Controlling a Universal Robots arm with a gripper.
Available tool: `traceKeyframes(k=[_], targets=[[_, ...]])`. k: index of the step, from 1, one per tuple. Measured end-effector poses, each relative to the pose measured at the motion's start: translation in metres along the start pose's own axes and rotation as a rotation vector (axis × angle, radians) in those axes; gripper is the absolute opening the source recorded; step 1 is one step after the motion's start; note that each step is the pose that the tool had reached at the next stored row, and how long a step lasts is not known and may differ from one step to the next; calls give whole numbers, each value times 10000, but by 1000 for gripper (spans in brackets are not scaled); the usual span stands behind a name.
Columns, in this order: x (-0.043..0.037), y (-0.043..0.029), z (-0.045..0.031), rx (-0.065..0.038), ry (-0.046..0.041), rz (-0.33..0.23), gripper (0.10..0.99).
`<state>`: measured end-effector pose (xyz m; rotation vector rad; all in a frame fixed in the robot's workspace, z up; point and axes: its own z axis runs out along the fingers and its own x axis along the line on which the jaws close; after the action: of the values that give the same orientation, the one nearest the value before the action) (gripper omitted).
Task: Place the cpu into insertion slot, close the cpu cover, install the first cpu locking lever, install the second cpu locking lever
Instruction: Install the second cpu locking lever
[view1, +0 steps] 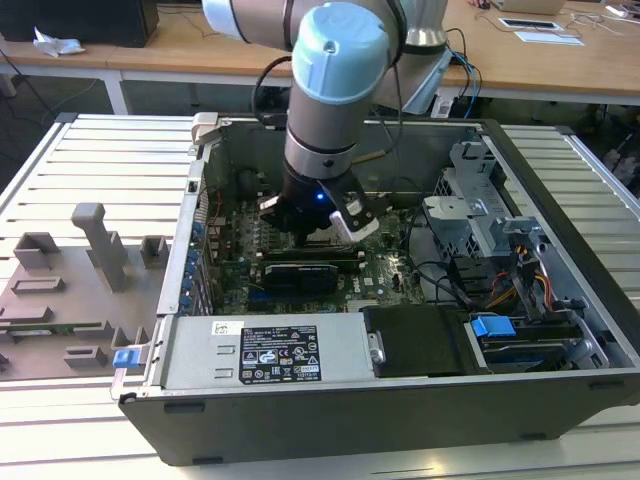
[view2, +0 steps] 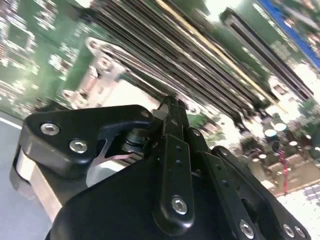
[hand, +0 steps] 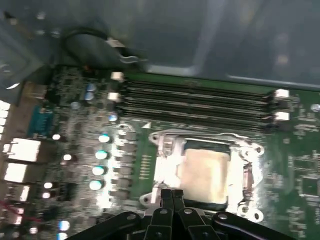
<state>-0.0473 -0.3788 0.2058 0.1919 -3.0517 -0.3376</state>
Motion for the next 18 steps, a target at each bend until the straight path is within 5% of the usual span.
traceKeyframes(k=[5, 6, 7, 11, 18], targets=[[-307, 7, 26, -42, 307, 67, 106], [-477, 50, 38, -35, 391, 86, 106], [-537, 119, 52, 54, 417, 99, 106], [-576, 279, 53, 714, 482, 164, 106], [-556, 344, -200, 991, 491, 187, 106]])
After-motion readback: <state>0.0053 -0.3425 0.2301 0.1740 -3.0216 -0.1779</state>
